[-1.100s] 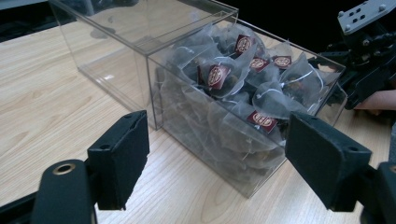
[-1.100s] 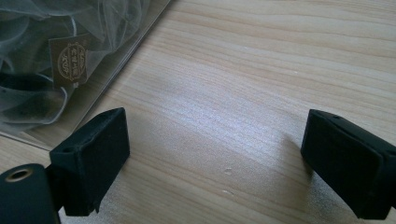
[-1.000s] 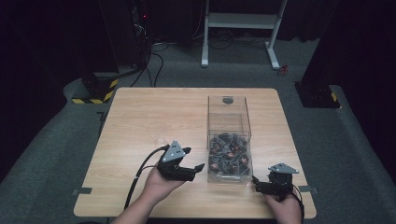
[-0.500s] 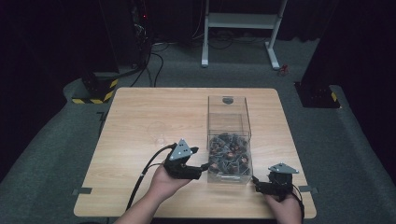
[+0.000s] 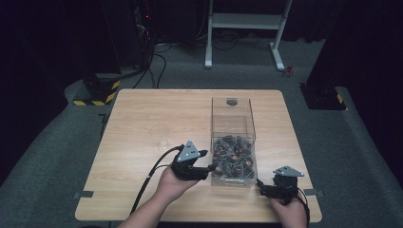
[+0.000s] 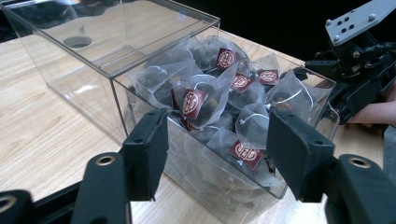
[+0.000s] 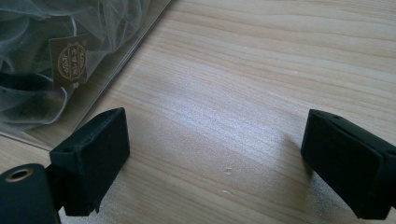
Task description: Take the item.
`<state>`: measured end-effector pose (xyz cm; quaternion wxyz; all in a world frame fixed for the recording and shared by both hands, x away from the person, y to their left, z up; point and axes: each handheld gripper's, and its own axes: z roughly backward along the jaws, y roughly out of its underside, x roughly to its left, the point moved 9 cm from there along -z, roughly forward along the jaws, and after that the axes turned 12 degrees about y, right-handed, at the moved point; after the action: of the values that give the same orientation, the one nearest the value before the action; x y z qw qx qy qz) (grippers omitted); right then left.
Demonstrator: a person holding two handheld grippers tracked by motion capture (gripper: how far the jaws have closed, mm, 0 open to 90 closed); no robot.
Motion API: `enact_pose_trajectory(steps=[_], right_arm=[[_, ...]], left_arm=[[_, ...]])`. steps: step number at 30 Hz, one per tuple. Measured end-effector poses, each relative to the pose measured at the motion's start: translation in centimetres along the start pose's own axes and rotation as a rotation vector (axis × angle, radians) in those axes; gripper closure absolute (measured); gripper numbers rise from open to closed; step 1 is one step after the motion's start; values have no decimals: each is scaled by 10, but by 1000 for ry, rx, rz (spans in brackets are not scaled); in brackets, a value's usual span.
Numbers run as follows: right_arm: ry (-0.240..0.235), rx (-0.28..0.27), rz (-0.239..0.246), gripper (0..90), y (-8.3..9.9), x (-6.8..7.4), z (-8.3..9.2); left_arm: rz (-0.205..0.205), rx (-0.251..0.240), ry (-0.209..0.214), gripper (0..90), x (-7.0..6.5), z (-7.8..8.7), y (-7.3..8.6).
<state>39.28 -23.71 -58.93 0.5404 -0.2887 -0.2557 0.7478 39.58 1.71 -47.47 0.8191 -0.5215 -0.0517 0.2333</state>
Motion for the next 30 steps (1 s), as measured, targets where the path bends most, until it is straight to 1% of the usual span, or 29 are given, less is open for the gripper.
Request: enact_pose_trajectory(steps=[7,8,13,16,17,19,23,27,29,30], right_arm=[[0,0,0,78,0,0,0],[0,0,0,78,0,0,0],[-1,0,0,78,0,0,0],[-1,0,0,78,0,0,0],[-1,0,0,78,0,0,0],[-1,0,0,78,0,0,0],[-2,-1,1,78,0,0,0],[-2,-1,1,78,0,0,0],[-3,-1,2,79,0,0,0],[-3,-1,2,79,0,0,0]], left_arm=[[-10,1,12,481,-1,-7,-5],[-14,3,8,488,-1,-7,-5],[-19,2,12,518,-1,-11,-7],[-23,7,2,525,0,-14,-7],[-19,6,3,543,0,-15,-7],[-25,11,1,553,1,-17,-7],[-33,17,9,605,0,-21,-7],[-43,16,10,631,-1,-24,-10],[-53,17,10,648,-1,-26,-10],[-77,24,-2,686,0,-28,-10]])
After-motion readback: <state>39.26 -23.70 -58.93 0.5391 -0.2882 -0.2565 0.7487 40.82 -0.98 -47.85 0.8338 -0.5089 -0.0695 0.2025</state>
